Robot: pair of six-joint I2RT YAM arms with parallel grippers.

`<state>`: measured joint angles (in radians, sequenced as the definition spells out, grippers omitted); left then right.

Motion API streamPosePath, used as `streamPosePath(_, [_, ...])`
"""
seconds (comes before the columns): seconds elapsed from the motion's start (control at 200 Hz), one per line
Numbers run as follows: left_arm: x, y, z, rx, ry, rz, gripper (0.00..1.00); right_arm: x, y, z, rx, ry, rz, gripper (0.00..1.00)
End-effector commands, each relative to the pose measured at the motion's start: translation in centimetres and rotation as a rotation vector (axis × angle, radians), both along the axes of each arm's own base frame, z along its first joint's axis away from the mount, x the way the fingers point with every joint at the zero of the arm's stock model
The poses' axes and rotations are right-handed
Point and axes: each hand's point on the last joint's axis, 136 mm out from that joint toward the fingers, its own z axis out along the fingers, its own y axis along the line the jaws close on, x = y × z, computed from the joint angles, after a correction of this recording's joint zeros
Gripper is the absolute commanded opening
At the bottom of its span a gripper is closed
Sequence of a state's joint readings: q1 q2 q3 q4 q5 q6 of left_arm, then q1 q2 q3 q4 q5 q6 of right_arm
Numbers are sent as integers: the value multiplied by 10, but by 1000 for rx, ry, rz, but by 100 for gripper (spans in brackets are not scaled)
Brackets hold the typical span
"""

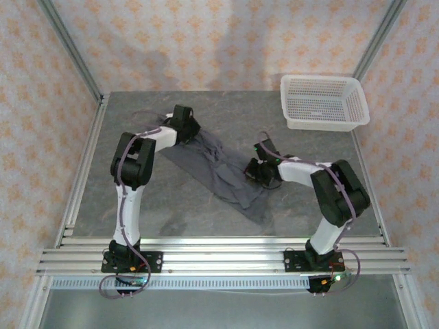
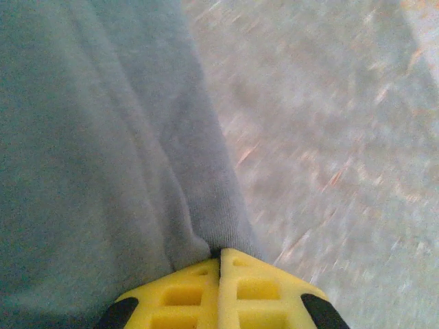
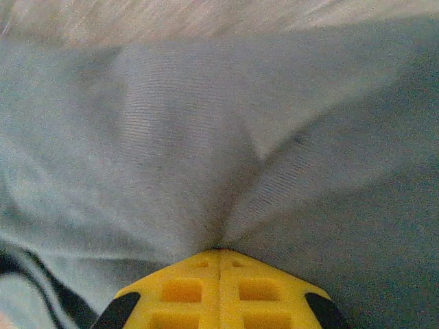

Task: Fold the inside-out t-shirt
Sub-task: Rotate the T-shirt at the center of the table.

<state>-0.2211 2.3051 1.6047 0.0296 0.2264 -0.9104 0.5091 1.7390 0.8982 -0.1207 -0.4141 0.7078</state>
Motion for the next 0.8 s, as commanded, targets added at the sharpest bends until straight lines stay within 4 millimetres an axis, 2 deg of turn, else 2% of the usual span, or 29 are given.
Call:
streamPosePath(0.0, [18,-6,-25,27,18,-51,0,-47,55,-24,4,103,200,0])
streamPosePath(0.075, [37,-15,-22,-5,-19,-74,0,-59,95,-18,36,98,335,0])
streamPosePath(0.175, [52,-23,-12,-46,-61,-88,0,-62,142,-5,124,87,446,0])
streamPosePath(0.25, [60,-26,9,-66,-109,-92,0,-62,170,11,181,73,505,0])
streamPosePath(0.32, [64,-21,40,-68,-159,-97,0,-58,180,30,203,37,523,0])
streamPosePath(0.38, [64,-11,70,-57,-203,-97,0,-51,175,44,192,-4,501,0])
streamPosePath(0.505, [50,24,147,-69,-323,-85,14,-40,153,72,172,-73,455,0])
streamPosePath(0.58, [26,41,187,-77,-366,-98,22,-35,134,85,152,-122,407,0])
streamPosePath(0.641, [-2,53,207,-45,-349,-110,25,-27,111,87,100,-162,318,2])
streamPosePath(0.646, [-6,54,215,-41,-359,-111,25,-27,108,87,96,-164,308,2])
streamPosePath(0.661, [-12,56,205,-30,-329,-115,25,-24,102,87,83,-173,281,4])
streamPosePath(0.666, [-18,56,220,-27,-350,-118,25,-24,99,86,79,-175,272,4])
streamPosePath(0.681, [-26,58,217,-13,-329,-121,25,-23,92,84,68,-176,246,5])
streamPosePath(0.691, [-33,59,224,-6,-331,-123,25,-22,89,83,66,-179,230,6])
streamPosePath(0.701, [-38,60,217,4,-312,-127,26,-22,85,82,63,-181,215,7])
streamPosePath(0.706, [-42,61,224,8,-319,-129,26,-21,83,81,63,-181,207,7])
streamPosePath(0.721, [-50,62,216,21,-294,-133,26,-21,79,81,67,-186,190,8])
streamPosePath(0.731, [-57,63,221,27,-297,-136,26,-21,76,79,68,-186,180,9])
streamPosePath(0.741, [-62,64,214,35,-277,-136,26,-20,74,79,71,-187,169,10])
streamPosePath(0.746, [-66,64,220,36,-284,-137,26,-21,72,77,70,-185,166,10])
streamPosePath(0.761, [-74,66,211,46,-257,-135,26,-22,70,76,78,-183,154,11])
streamPosePath(0.766, [-79,67,216,47,-264,-136,26,-22,69,74,78,-181,151,12])
streamPosePath(0.796, [-96,70,208,58,-231,-134,26,-24,64,70,83,-175,140,15])
